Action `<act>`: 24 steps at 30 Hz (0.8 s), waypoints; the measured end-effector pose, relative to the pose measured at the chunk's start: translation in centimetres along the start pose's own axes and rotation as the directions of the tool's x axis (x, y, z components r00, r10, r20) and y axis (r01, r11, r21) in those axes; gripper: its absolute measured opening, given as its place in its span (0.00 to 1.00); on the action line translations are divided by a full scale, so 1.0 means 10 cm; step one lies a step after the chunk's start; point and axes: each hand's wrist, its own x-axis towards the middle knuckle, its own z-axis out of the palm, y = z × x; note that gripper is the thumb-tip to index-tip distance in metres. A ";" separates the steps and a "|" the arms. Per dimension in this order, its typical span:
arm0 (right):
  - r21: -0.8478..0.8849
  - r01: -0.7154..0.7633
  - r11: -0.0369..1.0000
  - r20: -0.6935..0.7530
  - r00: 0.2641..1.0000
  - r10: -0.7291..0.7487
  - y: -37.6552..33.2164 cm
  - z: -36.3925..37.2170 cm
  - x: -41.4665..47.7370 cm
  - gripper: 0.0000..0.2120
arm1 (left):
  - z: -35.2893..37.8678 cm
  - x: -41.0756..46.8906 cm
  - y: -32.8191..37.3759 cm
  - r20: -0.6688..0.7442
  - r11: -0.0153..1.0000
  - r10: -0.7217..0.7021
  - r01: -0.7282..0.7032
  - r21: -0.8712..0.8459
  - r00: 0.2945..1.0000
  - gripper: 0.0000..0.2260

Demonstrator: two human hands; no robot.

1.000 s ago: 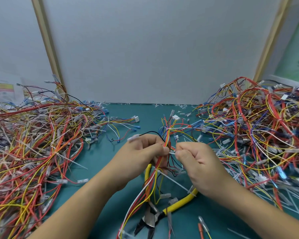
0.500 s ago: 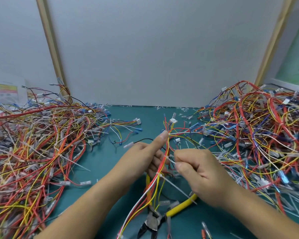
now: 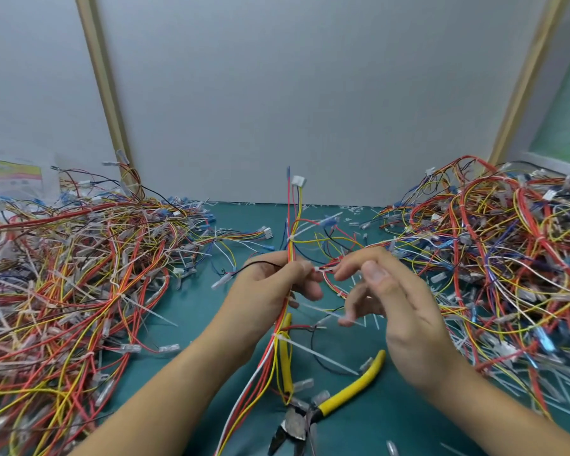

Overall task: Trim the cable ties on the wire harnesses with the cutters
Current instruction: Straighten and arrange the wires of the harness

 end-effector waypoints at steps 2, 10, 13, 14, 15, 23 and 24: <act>0.053 -0.025 0.998 -0.022 0.999 0.026 0.00 0.00 0.00 0.13 | 0.00 0.00 -0.02 -0.040 0.999 0.049 -0.048 0.017 0.998 0.10; -0.351 0.098 0.931 -0.091 0.986 -0.138 0.02 -0.01 0.01 0.04 | 0.01 -0.06 -0.03 -0.136 0.912 0.299 -0.240 0.332 0.945 0.12; -0.424 0.076 0.903 -0.070 0.991 -0.117 0.05 0.01 0.01 0.05 | 0.02 -0.07 -0.02 -0.177 0.886 0.343 -0.255 0.388 0.923 0.11; -0.438 0.071 0.896 -0.061 0.992 -0.108 0.06 0.02 0.01 0.05 | 0.03 -0.08 -0.01 -0.183 0.885 0.343 -0.252 0.392 0.921 0.11; -0.446 0.063 0.893 -0.052 0.994 -0.097 0.07 0.02 0.00 0.04 | 0.04 -0.08 -0.01 -0.186 0.885 0.340 -0.247 0.394 0.922 0.11; -0.400 -0.015 0.916 0.021 0.999 0.025 0.11 0.07 0.04 0.06 | 0.09 -0.07 -0.02 -0.159 0.925 0.270 -0.210 0.317 0.949 0.09; -0.399 -0.016 0.917 0.025 0.999 0.028 0.10 0.07 0.05 0.07 | 0.09 -0.08 -0.01 -0.151 0.938 0.239 -0.189 0.289 0.959 0.09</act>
